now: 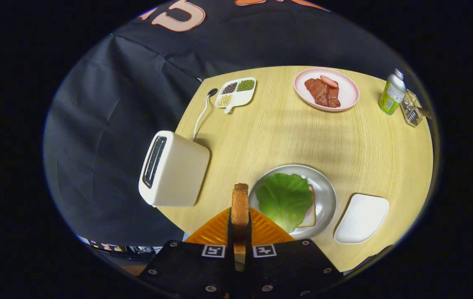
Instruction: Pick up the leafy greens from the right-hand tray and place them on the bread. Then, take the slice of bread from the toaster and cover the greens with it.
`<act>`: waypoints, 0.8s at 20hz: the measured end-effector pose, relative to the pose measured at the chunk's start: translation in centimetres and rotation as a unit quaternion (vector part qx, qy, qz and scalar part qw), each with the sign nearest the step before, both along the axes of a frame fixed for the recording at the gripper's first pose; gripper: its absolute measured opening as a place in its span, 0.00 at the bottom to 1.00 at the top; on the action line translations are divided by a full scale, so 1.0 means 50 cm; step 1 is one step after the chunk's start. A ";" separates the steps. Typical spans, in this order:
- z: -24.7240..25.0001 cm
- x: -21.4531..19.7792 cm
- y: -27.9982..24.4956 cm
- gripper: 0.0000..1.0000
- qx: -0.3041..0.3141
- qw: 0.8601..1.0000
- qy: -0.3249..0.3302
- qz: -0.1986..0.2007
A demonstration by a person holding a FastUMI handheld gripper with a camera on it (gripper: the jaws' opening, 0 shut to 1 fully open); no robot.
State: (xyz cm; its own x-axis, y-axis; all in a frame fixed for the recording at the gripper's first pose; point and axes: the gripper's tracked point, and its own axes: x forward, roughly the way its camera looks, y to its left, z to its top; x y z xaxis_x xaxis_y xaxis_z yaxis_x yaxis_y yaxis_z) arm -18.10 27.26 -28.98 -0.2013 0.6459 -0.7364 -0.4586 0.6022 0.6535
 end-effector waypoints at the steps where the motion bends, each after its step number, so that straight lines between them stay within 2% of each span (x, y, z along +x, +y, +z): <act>1: -0.020 -0.007 -0.010 0.10 0.004 1.000 0.010 0.003; 4: -0.088 -0.017 -0.034 0.10 0.005 1.000 0.028 0.002; 10: -0.188 0.017 -0.061 0.11 -0.013 1.000 0.011 -0.020; 12: -0.204 0.028 -0.076 0.15 -0.023 0.999 0.000 -0.026; 13: -0.211 0.041 -0.081 0.24 -0.028 0.999 -0.011 -0.033; 16: -0.239 0.072 -0.100 0.36 -0.049 0.996 -0.065 -0.036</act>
